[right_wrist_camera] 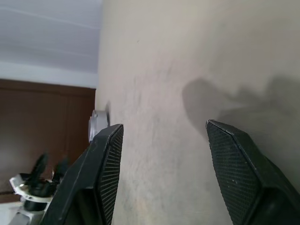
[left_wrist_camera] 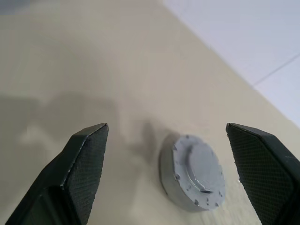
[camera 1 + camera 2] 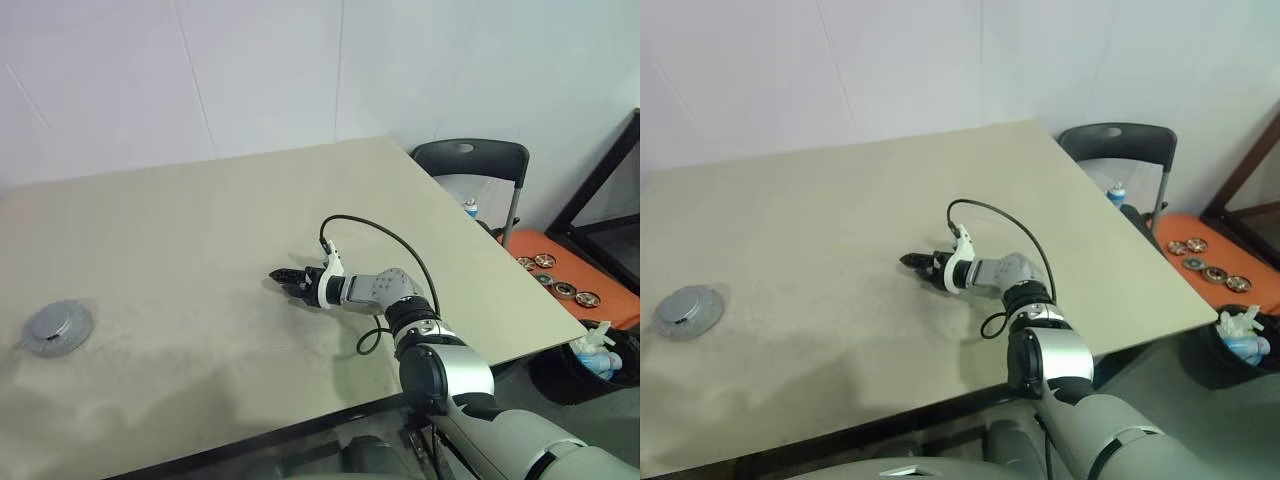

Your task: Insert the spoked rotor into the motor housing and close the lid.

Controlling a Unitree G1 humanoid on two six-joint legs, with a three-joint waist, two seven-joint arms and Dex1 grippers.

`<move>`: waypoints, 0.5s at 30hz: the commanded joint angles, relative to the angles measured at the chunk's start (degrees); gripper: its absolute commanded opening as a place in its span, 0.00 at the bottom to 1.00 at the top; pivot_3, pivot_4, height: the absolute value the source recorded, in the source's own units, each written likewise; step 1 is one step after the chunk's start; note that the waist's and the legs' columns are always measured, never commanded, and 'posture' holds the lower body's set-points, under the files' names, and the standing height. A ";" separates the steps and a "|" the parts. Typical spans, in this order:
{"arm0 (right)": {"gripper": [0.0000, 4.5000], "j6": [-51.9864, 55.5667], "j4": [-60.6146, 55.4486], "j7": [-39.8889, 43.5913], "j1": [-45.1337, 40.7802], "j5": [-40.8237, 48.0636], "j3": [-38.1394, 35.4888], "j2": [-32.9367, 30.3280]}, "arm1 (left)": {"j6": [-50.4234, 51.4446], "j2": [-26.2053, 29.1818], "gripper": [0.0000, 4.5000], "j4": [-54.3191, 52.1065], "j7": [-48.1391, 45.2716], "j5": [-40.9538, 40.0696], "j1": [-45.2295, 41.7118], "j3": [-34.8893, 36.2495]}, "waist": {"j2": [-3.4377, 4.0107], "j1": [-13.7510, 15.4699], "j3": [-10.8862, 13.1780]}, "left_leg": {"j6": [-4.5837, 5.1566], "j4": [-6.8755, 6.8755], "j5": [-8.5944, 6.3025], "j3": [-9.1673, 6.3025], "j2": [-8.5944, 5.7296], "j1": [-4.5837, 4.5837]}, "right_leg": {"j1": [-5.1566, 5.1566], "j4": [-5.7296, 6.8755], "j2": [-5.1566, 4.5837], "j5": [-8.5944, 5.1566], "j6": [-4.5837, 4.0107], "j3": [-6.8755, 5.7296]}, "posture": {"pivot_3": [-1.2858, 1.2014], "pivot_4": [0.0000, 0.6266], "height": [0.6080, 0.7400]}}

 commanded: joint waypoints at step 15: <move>0.65 11.29 -23.98 26.60 -3.51 0.62 19.33 -9.18 | 18.32 -11.92 0.95 -49.40 -4.80 -2.56 -20.11 -32.81 | -0.12 -0.19 -0.02 | -0.03 -0.17 -0.01 0.11 0.03 -0.24 | -0.27 0.17 -0.07 0.03 0.00 -0.01 | 0.52 0.00 1.00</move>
